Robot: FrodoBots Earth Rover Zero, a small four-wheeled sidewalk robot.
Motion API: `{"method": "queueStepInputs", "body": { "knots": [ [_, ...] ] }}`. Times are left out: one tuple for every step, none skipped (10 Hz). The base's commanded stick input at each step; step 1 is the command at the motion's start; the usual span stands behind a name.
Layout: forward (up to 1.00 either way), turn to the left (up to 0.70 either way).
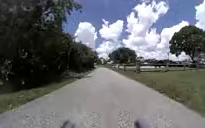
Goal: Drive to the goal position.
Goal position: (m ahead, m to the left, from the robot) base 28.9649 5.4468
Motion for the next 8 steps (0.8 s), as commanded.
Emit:
{"method": "queueStepInputs", "body": {
  "knots": [
    [0.50,0.00],
    [0.50,0.00],
    [0.50,0.00],
    [0.50,0.00],
    [0.50,0.00],
    [0.50,0.00],
    [0.50,0.00],
    [0.50,0.00]
  ]
}}
